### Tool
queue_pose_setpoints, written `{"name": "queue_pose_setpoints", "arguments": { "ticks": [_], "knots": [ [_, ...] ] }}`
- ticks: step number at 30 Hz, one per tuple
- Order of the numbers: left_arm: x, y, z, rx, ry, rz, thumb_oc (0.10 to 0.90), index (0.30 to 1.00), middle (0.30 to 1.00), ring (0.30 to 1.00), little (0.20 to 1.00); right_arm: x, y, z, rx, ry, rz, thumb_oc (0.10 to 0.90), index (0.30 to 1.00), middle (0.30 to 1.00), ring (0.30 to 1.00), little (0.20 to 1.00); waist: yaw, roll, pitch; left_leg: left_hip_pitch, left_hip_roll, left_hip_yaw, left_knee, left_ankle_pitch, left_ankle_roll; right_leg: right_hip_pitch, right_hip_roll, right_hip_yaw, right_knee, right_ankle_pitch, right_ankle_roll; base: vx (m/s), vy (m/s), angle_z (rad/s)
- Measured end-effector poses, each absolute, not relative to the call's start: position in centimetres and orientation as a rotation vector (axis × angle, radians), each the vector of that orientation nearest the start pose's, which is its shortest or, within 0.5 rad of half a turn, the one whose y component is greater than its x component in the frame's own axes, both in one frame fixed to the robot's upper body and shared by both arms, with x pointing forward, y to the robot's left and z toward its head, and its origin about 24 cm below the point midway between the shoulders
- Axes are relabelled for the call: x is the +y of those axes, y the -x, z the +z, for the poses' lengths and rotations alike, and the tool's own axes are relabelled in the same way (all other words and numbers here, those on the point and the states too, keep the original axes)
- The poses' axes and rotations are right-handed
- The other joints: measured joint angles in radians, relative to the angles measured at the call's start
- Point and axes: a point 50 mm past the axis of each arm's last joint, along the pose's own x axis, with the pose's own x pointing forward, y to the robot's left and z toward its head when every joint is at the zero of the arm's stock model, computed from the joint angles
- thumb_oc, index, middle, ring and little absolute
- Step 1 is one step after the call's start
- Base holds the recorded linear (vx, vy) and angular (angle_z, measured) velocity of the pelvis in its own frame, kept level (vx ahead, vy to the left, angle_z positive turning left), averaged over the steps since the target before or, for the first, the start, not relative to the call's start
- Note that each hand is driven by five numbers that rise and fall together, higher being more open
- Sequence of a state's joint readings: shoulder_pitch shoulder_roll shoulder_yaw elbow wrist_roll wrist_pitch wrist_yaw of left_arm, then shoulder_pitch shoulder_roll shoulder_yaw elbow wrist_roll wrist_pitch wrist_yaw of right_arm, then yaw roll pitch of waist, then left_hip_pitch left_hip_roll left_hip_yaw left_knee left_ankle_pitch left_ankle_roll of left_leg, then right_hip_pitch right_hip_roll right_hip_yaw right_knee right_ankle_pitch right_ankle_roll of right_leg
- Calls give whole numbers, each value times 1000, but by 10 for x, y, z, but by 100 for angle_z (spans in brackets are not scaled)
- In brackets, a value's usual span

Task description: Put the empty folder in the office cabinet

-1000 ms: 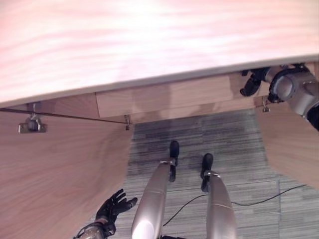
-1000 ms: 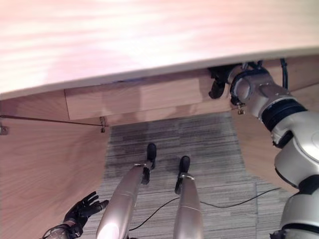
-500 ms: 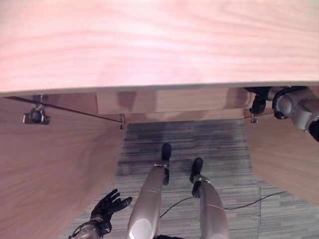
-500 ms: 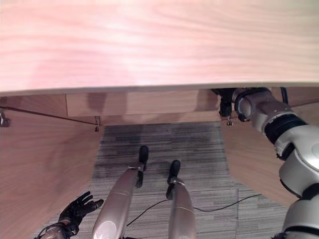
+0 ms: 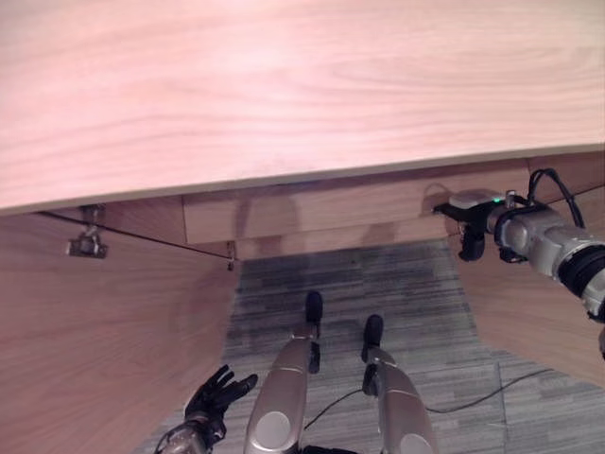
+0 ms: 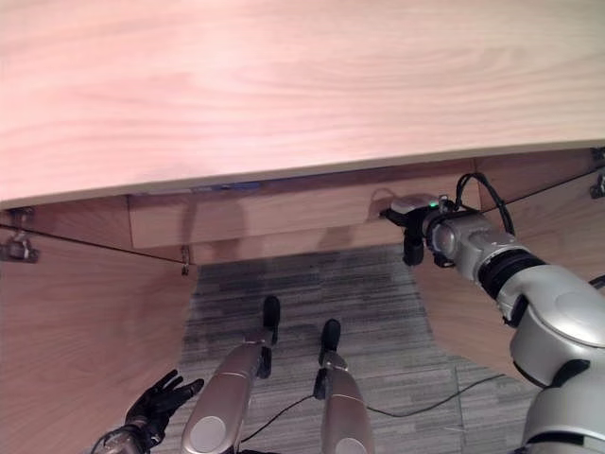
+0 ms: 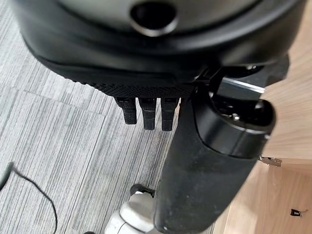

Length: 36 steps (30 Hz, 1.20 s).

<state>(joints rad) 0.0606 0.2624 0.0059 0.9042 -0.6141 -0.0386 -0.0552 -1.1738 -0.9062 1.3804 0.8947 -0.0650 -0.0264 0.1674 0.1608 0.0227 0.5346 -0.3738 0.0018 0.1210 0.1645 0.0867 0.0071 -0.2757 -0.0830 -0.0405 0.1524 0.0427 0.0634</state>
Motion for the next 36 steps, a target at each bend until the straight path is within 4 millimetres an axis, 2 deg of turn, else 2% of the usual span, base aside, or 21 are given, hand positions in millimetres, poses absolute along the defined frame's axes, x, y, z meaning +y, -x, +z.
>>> {"name": "queue_pose_setpoints", "arguments": {
  "ticks": [2,6,13,18,21,23,24,25,27,29,30,31,32,33,34,36],
  "knots": [
    [242,-135,-133,847,355,364,800,900,900,900,900,-271,-379,132,414,1698,378,800,900,900,900,900,2,21,0,36,0,-6,-17,6,-5,36,1,-5,-13,2,-2,6,-45,5],
    [246,-124,-140,906,356,400,800,900,900,900,900,-272,-373,104,487,1607,400,800,900,900,900,900,-6,44,0,118,0,-20,-65,23,-21,110,5,-22,-35,1,-6,5,-67,8],
    [251,-111,-145,953,373,442,800,900,900,900,900,-267,-373,95,497,1513,386,800,900,900,900,900,-19,55,-5,235,3,-30,-150,37,-39,219,15,-36,-98,12,-17,33,-39,4],
    [250,-108,-148,990,348,428,800,900,900,900,900,-272,-372,91,528,1417,321,800,900,900,900,900,-17,96,-74,254,8,-46,-187,59,-41,247,26,-52,-135,24,-13,4,-36,9],
    [249,-106,-150,1007,347,428,800,900,900,900,900,-261,-368,69,546,1359,352,800,900,900,900,900,-16,92,-133,254,18,-52,-194,69,-29,254,39,-58,-148,23,-14,23,-36,6],
    [249,-106,-152,1023,352,442,800,900,900,900,900,-248,-356,36,591,1188,340,800,900,900,900,900,-16,82,-169,272,23,-58,-198,71,-28,277,46,-67,-159,18,-22,61,-38,9],
    [250,-103,-153,1036,351,449,800,900,900,900,900,-238,-345,13,629,1117,374,800,900,900,900,900,-15,71,-191,293,25,-63,-206,70,-28,299,50,-69,-169,15,-26,83,-21,8],
    [249,-102,-153,1045,346,447,800,900,900,900,900,-231,-337,-1,656,1062,407,800,900,900,900,900,-13,65,-211,293,26,-71,-211,59,-41,305,52,-80,-178,10,-33,84,-21,15],
    [249,-100,-155,1069,317,431,800,900,900,900,900,-220,-310,-37,740,946,456,800,900,900,900,900,-2,53,-243,317,30,-77,-225,62,-44,337,58,-89,-201,12,-38,51,-5,12],
    [245,-96,-157,1097,296,402,800,900,900,900,900,-211,-286,-63,817,893,512,800,900,900,900,900,6,51,-270,317,33,-84,-227,60,-45,339,62,-93,-202,-1,-47,75,-9,9],
    [243,-94,-158,1113,297,395,800,900,900,900,900,-211,-274,-74,858,845,505,800,900,900,900,900,7,52,-283,318,32,-92,-230,60,-44,346,63,-101,-207,-1,-47,54,-6,13],
    [243,-93,-159,1114,297,395,800,900,900,900,900,-211,-274,-75,861,842,505,800,900,900,900,900,7,52,-284,318,32,-94,-230,60,-44,347,63,-102,-208,-1,-47,58,-4,20],
    [240,-91,-160,1127,300,388,800,900,900,900,900,-211,-261,-85,904,819,511,800,900,900,900,900,7,52,-294,321,31,-103,-232,61,-45,352,63,-108,-207,-4,-49,67,-18,17],
    [236,-82,-163,1164,300,387,800,900,900,900,900,-214,-244,-98,962,715,464,800,900,900,900,900,8,47,-320,321,30,-108,-236,60,-45,357,64,-113,-215,-4,-50,73,-25,17],
    [235,-78,-164,1180,294,382,800,900,900,900,900,-214,-239,-102,981,688,452,800,900,900,900,900,9,46,-330,321,30,-110,-239,61,-45,357,65,-114,-216,-4,-50,47,-20,10],
    [235,-66,-167,1227,294,388,800,900,900,900,900,-221,-213,-118,1061,540,358,800,900,900,900,900,4,26,-370,321,27,-135,-241,62,-46,369,68,-135,-222,-10,-53,65,-20,27]
  ]
}}
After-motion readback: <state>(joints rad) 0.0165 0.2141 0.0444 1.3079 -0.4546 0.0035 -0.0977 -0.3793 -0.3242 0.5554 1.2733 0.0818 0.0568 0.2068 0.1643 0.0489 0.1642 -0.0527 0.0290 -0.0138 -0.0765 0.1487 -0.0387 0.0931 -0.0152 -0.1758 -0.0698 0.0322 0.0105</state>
